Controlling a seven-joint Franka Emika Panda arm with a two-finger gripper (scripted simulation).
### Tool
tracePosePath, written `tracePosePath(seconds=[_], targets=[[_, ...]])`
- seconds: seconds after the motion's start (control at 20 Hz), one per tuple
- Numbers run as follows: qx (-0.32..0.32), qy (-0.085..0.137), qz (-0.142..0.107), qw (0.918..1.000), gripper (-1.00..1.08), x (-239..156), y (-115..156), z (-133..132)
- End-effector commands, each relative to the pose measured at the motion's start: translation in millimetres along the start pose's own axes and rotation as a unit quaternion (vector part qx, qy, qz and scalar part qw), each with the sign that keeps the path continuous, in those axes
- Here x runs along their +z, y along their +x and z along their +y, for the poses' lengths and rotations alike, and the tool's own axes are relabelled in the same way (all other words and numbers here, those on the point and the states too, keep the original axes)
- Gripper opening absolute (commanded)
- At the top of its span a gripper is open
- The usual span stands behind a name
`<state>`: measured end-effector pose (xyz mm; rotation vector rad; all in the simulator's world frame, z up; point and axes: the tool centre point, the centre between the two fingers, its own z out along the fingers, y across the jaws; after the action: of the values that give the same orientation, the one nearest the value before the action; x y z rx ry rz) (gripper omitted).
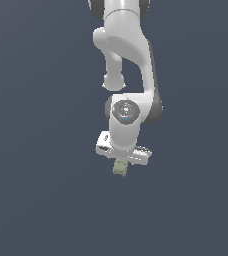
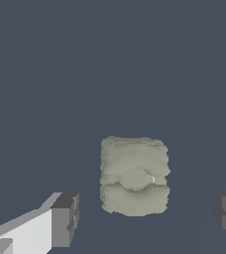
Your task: Pick up the object and move it to a goal position.
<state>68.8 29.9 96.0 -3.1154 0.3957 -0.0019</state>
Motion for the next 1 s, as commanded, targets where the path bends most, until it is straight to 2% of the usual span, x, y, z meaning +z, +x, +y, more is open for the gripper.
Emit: tracePosePath(seconds=[0.0,0.4,0.95], targets=[[0.007,0.000,0.000,1.0000,1.00,5,2,-1],[0.008,-0.001,-0.001,1.0000,1.00,12,2,-1],[0.010,-0.001,-0.001,1.0000,1.00,57,2,-1]])
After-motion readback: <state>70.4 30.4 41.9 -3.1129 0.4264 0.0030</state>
